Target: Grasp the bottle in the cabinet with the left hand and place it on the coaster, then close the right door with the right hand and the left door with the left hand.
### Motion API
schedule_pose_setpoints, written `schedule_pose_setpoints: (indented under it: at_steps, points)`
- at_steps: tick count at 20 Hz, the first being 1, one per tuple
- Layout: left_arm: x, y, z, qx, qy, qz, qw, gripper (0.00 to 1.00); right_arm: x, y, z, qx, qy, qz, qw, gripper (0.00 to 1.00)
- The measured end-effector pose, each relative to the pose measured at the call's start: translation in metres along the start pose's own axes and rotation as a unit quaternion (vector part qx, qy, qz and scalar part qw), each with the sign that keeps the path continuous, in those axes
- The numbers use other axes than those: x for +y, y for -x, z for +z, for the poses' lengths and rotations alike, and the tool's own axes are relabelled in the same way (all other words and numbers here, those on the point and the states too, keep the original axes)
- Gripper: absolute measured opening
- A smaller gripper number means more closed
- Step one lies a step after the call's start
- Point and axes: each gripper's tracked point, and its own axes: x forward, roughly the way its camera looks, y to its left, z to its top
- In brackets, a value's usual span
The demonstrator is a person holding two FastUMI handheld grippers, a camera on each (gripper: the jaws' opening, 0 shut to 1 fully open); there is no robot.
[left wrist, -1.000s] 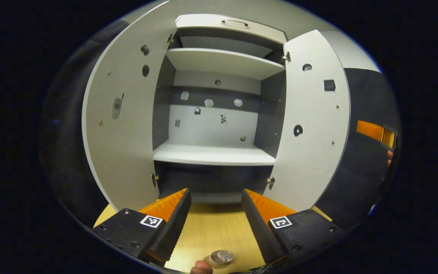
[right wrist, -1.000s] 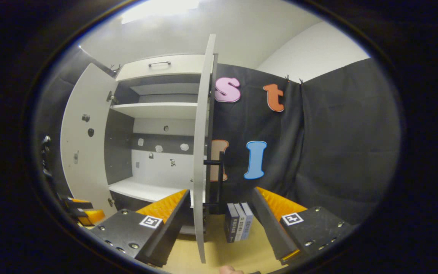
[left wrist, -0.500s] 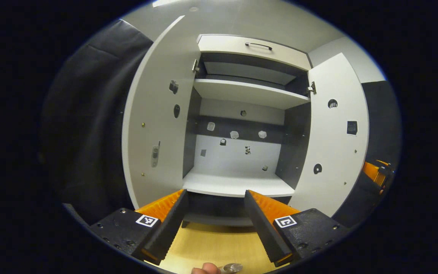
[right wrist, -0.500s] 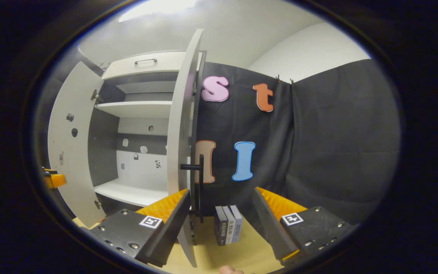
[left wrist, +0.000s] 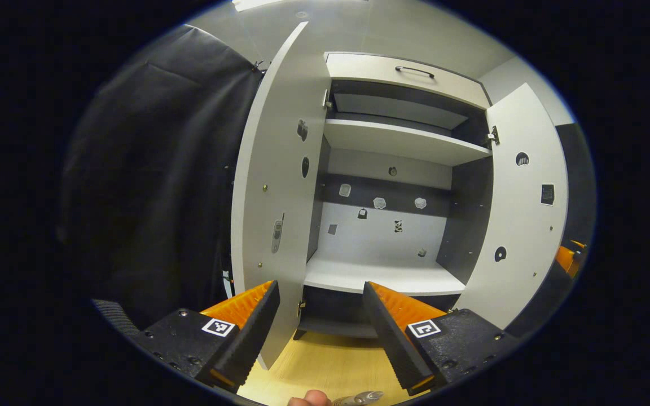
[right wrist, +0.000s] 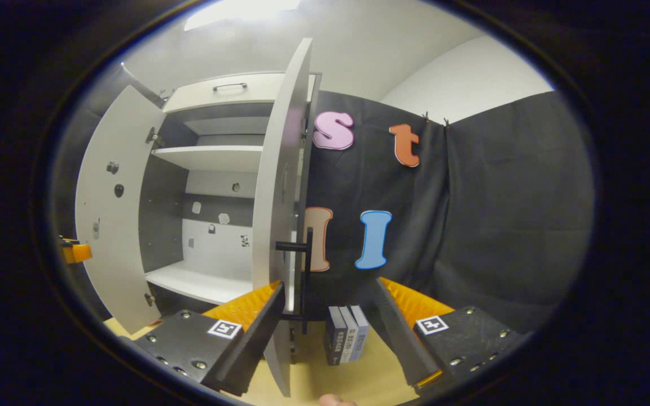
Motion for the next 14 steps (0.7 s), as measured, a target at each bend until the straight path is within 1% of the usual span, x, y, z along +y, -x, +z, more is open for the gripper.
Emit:
schedule_pose_setpoints:
  at_steps: [3, 14]
  points:
    - [0.004, -0.005, 0.001, -0.002, 0.011, 0.002, 1.000, 0.96, 0.016, 0.000, 0.001, -0.001, 0.002, 0.019, 1.000, 0.96]
    - [0.033, -0.006, -0.001, -0.003, 0.018, 0.027, 0.999, 0.96, 0.059, -0.005, 0.002, 0.004, -0.008, 0.067, 0.998, 0.96]
